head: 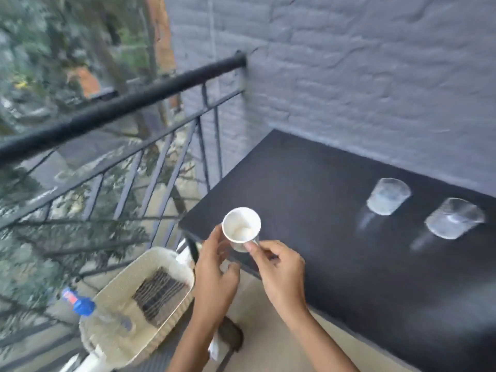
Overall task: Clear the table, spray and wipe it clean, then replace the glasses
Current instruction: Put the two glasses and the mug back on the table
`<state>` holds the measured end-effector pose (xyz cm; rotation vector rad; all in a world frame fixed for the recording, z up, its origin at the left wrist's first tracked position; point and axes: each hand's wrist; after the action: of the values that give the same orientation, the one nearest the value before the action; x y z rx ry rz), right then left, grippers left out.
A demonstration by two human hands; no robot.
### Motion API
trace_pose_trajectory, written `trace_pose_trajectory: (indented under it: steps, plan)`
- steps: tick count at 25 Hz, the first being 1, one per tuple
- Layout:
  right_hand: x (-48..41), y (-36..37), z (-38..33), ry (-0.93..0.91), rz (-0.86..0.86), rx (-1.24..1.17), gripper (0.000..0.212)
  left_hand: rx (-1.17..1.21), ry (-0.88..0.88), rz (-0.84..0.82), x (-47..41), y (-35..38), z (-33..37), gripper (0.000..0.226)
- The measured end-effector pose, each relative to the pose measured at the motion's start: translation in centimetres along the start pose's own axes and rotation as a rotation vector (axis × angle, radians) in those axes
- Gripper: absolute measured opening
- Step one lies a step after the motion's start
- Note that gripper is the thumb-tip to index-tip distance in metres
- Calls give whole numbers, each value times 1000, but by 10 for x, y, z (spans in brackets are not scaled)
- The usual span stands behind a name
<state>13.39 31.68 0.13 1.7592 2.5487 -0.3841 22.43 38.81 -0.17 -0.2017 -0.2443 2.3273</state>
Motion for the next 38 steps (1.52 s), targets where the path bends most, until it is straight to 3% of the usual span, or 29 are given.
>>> trace_pose_trajectory:
  steps: [8,17,26,38]
  plan:
    - [-45,-139,-23,42,316,-67,10,47,233,-416,-40,132,90,80]
    - [-76,-268,77,255,496,-28,14,-41,119,-807,-47,313,76,79]
    - [-120,-339,183,450,510,-27,11,-161,-169,-886,-57,435,34,68]
    - [-143,-347,219,496,444,-32,8,-207,-285,-829,-72,473,19,64]
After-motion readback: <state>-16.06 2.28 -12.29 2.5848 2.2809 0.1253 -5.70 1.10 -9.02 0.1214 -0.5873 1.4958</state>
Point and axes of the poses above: each hand's wrist, its own x-axis away from the middle knuckle, its own y-axis out of the palm, z = x × y, and after that the axes turned 1 degree about -y, right-handed
